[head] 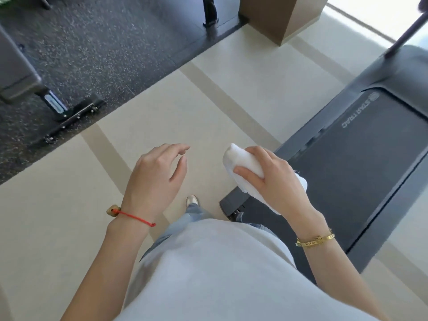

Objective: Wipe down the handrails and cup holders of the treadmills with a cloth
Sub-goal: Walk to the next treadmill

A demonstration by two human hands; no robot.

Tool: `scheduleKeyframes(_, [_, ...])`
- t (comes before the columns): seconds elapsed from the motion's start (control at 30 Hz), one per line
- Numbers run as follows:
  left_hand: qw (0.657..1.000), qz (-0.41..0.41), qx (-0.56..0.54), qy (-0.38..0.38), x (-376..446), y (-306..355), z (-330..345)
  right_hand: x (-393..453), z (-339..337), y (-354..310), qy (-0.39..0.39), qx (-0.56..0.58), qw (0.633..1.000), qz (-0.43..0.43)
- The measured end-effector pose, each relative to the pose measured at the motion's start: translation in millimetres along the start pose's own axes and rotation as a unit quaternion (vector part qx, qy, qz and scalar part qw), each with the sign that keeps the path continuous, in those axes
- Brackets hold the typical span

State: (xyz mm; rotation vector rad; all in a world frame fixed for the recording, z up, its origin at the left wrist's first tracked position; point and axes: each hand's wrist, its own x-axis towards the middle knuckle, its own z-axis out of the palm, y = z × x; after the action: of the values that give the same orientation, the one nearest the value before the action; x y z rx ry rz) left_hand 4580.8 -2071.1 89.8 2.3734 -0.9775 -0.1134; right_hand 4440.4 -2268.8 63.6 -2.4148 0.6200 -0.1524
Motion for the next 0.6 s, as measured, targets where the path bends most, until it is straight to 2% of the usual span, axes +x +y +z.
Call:
scheduleKeyframes(0.27, [0.991, 0.11, 0.015, -0.071, 145, -66, -23, 98, 18, -33, 0.084, 0.022, 0.992, 0.09])
scheduleKeyframes(0.6, [0.966, 0.207, -0.024, -0.153, 290, -61, 3, 180, 5, -22, 0.16, 0.028, 0.967, 0.196])
